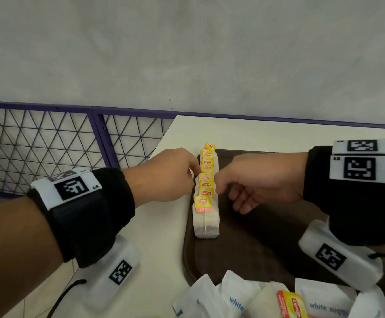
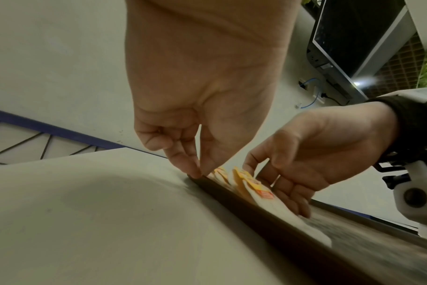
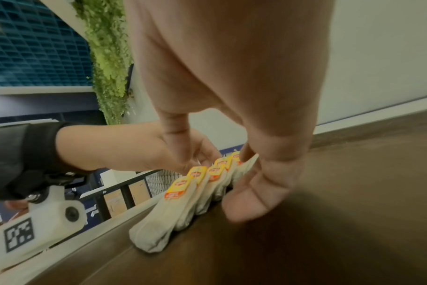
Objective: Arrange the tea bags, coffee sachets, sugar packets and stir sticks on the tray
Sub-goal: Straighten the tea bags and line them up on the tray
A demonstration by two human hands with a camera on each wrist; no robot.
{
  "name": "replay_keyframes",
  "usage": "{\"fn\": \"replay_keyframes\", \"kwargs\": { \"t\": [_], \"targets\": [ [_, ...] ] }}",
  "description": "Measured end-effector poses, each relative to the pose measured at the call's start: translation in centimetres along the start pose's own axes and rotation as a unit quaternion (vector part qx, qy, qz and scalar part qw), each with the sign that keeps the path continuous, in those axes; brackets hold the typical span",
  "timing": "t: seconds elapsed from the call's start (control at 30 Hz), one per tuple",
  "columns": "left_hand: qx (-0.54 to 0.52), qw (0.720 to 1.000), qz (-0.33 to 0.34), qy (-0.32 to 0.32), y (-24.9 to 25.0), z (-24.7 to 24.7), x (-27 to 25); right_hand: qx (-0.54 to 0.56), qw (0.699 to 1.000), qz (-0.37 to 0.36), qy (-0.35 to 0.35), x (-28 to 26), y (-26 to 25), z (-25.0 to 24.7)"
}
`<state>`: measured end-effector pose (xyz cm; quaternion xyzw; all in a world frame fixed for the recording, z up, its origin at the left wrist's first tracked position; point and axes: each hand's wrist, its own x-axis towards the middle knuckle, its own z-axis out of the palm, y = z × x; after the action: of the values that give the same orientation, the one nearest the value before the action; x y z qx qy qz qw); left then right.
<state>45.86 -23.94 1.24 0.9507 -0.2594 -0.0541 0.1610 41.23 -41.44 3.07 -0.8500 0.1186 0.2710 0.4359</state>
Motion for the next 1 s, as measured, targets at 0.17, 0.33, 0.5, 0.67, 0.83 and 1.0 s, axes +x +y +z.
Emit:
{"fn": "replay_keyframes", "kwargs": {
  "t": [0.17, 0.33, 0.5, 0.67, 0.83, 1.0],
  "targets": [
    [-0.037, 0.999, -0.016, -0.002, -0.2, 0.0, 0.5, -0.128, 0.990, 0.015, -0.050, -0.5, -0.4, 1.3],
    [-0.038, 0.999, -0.006, -0.007, -0.1, 0.3, 1.0, -0.192, 0.980, 0.000, -0.048, -0.2, -0.5, 1.8],
    [-0.030, 0.999, -0.012, 0.001, -0.2, 0.6, 1.8, -0.199, 0.979, 0.013, -0.048, 0.2, -0.6, 1.7],
    [-0.039, 0.999, -0.022, 0.005, -0.1, 0.3, 1.6, -0.196, 0.980, 0.024, -0.037, 0.2, -0.7, 1.8],
    [-0.040, 0.998, -0.035, 0.017, 0.4, -1.1, 0.5, -0.236, 0.968, 0.018, -0.077, -0.5, -0.5, 2.2],
    [-0.047, 0.997, -0.050, 0.031, 0.2, -2.8, -1.2, -0.271, 0.960, 0.024, -0.062, -0.7, -0.7, 2.6]
  ]
}}
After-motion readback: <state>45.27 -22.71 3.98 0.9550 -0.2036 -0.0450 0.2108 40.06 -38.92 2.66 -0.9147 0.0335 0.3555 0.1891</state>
